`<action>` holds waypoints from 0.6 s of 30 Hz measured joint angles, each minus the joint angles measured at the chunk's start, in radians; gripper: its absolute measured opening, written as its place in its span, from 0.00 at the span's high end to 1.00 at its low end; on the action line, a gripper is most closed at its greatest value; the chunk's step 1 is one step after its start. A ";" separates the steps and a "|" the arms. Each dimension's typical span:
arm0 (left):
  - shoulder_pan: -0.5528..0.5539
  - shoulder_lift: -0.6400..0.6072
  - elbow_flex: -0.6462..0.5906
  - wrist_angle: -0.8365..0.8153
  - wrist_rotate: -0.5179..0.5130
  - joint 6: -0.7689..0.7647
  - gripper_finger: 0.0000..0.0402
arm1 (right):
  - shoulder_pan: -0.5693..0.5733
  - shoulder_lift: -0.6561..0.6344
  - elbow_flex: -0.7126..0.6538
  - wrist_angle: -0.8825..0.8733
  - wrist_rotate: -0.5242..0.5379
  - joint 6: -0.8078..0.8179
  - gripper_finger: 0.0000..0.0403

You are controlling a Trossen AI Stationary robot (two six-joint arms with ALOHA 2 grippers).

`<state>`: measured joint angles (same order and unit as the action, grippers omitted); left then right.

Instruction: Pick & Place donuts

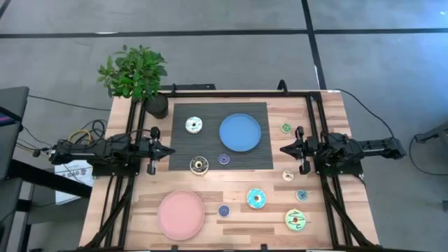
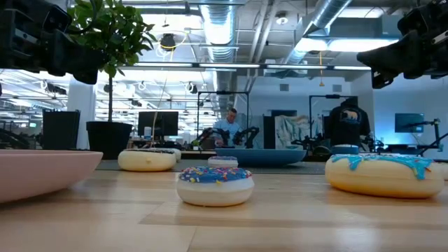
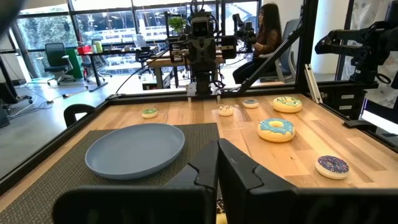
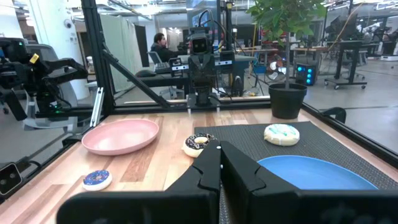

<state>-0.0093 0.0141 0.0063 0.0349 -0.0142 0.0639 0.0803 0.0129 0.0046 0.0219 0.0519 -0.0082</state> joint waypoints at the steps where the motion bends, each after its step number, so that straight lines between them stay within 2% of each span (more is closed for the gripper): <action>1: 0.000 0.000 0.000 0.000 0.000 0.000 1.00 | 0.000 0.000 0.000 0.000 0.000 0.000 1.00; 18: 0.000 0.000 0.000 0.019 -0.021 0.031 1.00 | 0.000 0.000 0.000 0.000 0.000 0.000 1.00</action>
<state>-0.0095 0.0143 0.0064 0.0542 -0.0349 0.0948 0.0803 0.0132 0.0047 0.0219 0.0517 -0.0082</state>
